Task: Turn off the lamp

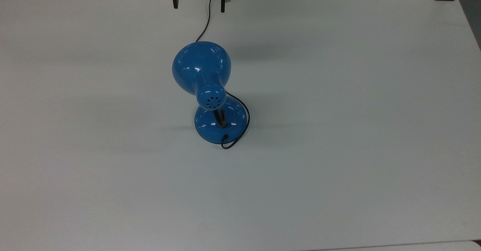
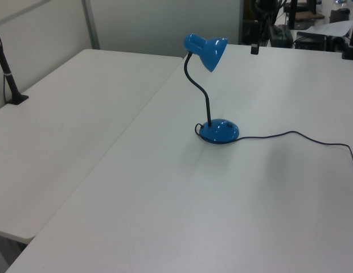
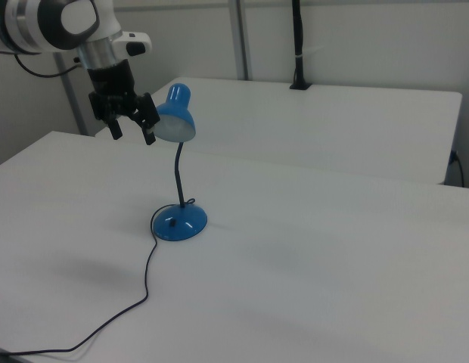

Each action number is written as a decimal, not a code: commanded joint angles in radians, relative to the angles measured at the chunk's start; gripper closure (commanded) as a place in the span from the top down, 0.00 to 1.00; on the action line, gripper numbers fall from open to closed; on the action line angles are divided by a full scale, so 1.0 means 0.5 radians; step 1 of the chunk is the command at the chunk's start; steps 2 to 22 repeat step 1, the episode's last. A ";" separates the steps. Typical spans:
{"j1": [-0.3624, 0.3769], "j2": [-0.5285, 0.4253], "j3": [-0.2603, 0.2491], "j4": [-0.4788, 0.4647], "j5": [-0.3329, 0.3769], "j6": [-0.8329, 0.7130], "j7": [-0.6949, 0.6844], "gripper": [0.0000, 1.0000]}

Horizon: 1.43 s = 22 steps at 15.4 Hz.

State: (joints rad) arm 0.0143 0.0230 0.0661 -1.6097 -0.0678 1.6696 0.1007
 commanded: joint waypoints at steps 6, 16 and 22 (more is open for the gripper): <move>-0.004 0.012 -0.013 0.059 0.034 -0.099 0.029 1.00; -0.004 0.012 -0.013 0.059 0.034 -0.099 0.029 1.00; -0.004 0.012 -0.013 0.059 0.034 -0.099 0.029 1.00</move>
